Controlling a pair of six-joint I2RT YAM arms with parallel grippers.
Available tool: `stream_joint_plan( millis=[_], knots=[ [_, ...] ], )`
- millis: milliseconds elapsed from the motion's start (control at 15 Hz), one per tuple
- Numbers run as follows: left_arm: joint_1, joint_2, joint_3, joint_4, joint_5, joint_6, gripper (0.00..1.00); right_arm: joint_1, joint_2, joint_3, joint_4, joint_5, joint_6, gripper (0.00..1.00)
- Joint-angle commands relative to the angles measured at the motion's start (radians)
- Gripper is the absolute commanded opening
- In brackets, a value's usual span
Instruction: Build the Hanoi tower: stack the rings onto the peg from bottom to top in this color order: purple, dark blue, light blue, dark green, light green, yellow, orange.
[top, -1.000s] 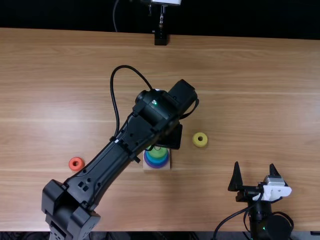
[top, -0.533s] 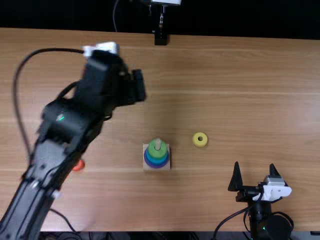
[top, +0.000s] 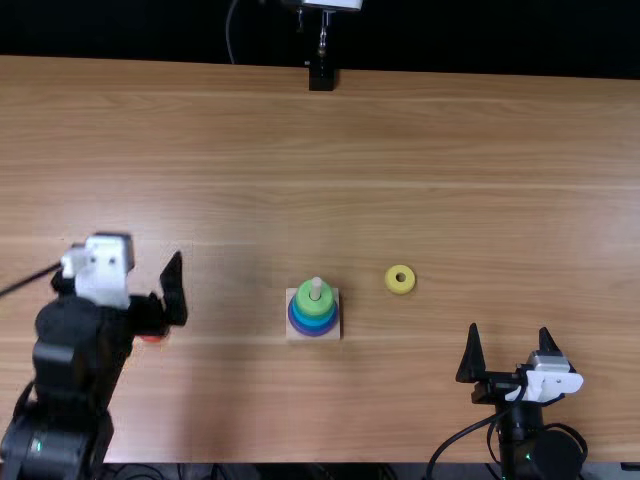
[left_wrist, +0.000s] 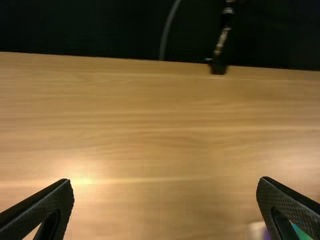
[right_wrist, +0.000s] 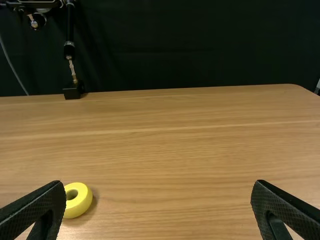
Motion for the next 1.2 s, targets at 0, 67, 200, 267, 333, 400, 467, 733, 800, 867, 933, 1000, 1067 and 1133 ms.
stream_joint_plan(
  millis=[0,67,200,267,333,400,467,733,800,867,933,1000,1067,1133],
  knots=[
    [0.015,-0.126,-0.14,0.017,0.037,0.082,1.0,-0.011,-0.007,-0.005,-0.009,-0.001,-0.005,1.0],
    [0.04,-0.23,-0.252,0.053,0.037,0.078,1.0,-0.011,-0.007,-0.005,-0.009,-0.001,-0.005,1.0],
    [0.066,-0.417,-0.429,0.156,0.037,0.075,1.0,-0.011,-0.007,-0.007,-0.009,-0.001,-0.005,1.0],
    [0.064,-0.486,-0.505,0.195,0.037,0.078,1.0,-0.011,-0.007,-0.005,-0.009,-0.001,-0.005,1.0],
    [0.06,-0.544,-0.571,0.219,0.037,0.082,1.0,-0.011,-0.007,-0.005,-0.009,-0.001,-0.005,1.0],
    [0.051,-0.603,-0.627,0.225,0.033,0.086,1.0,-0.011,-0.007,-0.007,-0.009,-0.003,-0.005,1.0],
    [0.049,-0.652,-0.66,0.225,0.031,0.086,1.0,-0.011,-0.007,-0.007,-0.009,-0.003,-0.005,1.0],
    [0.06,-0.739,-0.686,0.215,0.038,0.088,1.0,-0.011,-0.007,-0.005,-0.009,-0.001,-0.005,1.0],
    [0.064,-0.739,-0.686,0.217,0.038,0.088,1.0,-0.011,-0.007,-0.005,-0.009,-0.001,-0.005,1.0],
    [0.064,-0.739,-0.686,0.217,0.031,0.089,1.0,-0.011,-0.007,-0.007,-0.009,-0.003,-0.005,1.0],
    [0.064,-0.739,-0.686,0.217,0.029,0.089,1.0,-0.011,-0.007,-0.007,-0.009,-0.001,-0.005,1.0],
    [0.064,-0.739,-0.686,0.217,0.029,0.089,1.0,-0.011,-0.007,-0.007,-0.009,-0.001,-0.005,1.0],
    [0.064,-0.739,-0.686,0.217,0.029,0.089,1.0,-0.013,-0.007,-0.005,-0.009,-0.001,-0.005,1.0],
    [0.064,-0.739,-0.686,0.217,0.029,0.089,1.0,-0.011,-0.007,-0.007,-0.009,-0.001,-0.005,1.0]
  ],
)
